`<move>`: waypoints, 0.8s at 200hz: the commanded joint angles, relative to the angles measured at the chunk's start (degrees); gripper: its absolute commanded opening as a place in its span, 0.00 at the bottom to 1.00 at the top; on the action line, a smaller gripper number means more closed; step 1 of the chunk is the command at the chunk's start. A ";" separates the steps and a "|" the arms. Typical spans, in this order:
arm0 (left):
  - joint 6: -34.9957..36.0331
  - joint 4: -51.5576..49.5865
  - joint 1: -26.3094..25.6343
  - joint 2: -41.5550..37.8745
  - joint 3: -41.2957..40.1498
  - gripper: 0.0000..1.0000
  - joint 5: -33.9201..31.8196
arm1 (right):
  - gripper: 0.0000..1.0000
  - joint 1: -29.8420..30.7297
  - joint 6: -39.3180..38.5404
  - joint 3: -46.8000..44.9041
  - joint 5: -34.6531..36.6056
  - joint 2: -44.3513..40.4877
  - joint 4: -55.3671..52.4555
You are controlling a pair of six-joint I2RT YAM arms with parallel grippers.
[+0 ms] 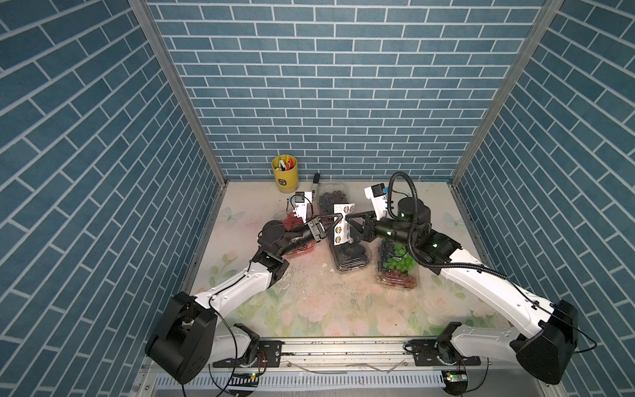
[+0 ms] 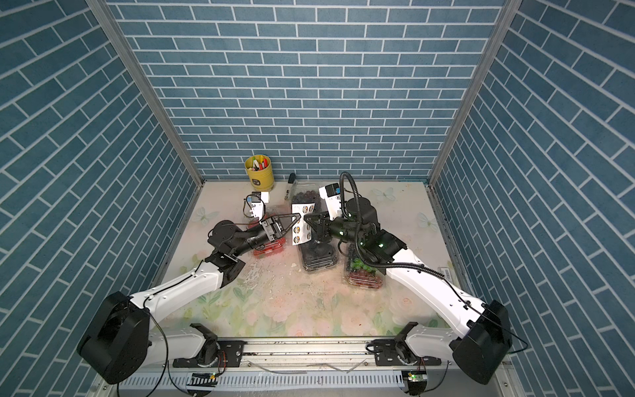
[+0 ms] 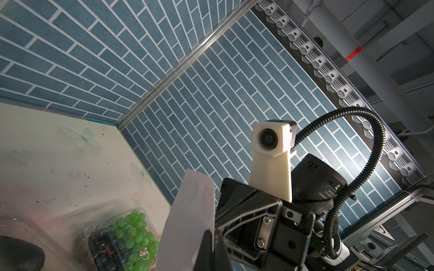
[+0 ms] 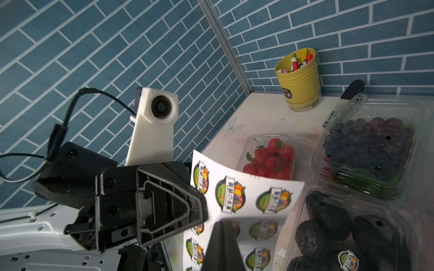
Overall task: Label fruit boxes
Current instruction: Tear off the label from the label sticker, then stick the label on the fruit box.
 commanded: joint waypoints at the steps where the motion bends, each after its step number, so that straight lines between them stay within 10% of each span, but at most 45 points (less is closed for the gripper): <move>1: 2.93 -2.47 -0.22 -1.95 0.96 0.00 -0.23 | 0.00 0.17 -2.17 -0.96 3.18 -2.22 -1.44; 160: 12.19 -25.42 10.23 -12.35 -0.43 0.00 -5.22 | 0.00 -1.56 -11.56 1.23 15.21 -2.90 -10.96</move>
